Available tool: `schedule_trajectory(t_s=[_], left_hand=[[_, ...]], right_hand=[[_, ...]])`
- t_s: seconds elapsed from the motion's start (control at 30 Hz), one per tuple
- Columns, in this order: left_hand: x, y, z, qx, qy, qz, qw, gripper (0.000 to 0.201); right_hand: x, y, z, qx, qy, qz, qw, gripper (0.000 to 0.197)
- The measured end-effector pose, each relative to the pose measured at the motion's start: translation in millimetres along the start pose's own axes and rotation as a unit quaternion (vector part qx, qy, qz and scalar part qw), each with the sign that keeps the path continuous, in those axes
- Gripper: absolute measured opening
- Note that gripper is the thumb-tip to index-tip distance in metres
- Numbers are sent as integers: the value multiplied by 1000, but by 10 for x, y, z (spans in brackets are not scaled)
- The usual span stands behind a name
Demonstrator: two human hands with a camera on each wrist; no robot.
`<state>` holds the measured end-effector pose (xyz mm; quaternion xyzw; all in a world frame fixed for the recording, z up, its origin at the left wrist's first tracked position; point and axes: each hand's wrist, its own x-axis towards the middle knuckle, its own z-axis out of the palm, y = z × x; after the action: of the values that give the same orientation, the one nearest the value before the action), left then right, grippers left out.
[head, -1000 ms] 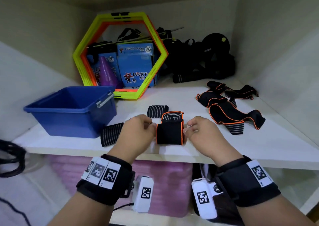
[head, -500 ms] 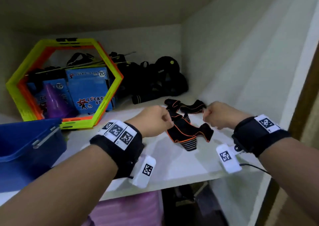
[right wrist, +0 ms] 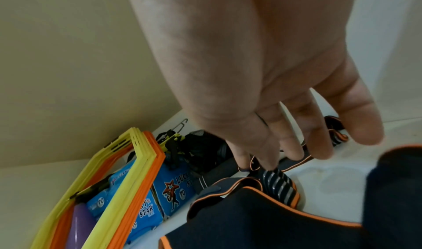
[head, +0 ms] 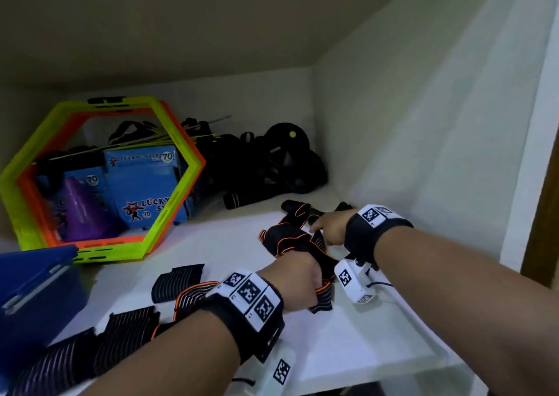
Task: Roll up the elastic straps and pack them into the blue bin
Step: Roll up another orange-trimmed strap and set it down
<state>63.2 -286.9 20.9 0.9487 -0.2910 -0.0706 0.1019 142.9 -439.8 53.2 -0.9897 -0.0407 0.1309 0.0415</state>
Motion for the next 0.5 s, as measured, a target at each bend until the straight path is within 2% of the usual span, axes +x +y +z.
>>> schedule_trajectory(t_s=[0.13, 0.23, 0.3, 0.33, 0.43, 0.5], left_hand=[[-21, -25, -134, -30, -10, -15, 999, 18], [-27, -89, -290, -35, 22, -41, 998, 13], [-40, -129, -401, -51, 65, -64, 995, 13], [-49, -149, -456, -71, 85, -73, 991, 13], [-102, -182, -614, -144, 123, -86, 978, 10], [-159, -185, -722, -172, 139, -73, 972, 10]], right_hand=[[301, 12, 63, -76, -13, -2, 997, 47], [244, -24, 12, -47, 46, -2, 998, 19], [178, -29, -22, -37, 88, -1, 995, 16], [158, -18, -26, -37, 94, -1, 995, 30], [39, 3, -4, -47, 66, 12, 997, 42], [21, 26, -5, -53, 63, 7, 997, 35]])
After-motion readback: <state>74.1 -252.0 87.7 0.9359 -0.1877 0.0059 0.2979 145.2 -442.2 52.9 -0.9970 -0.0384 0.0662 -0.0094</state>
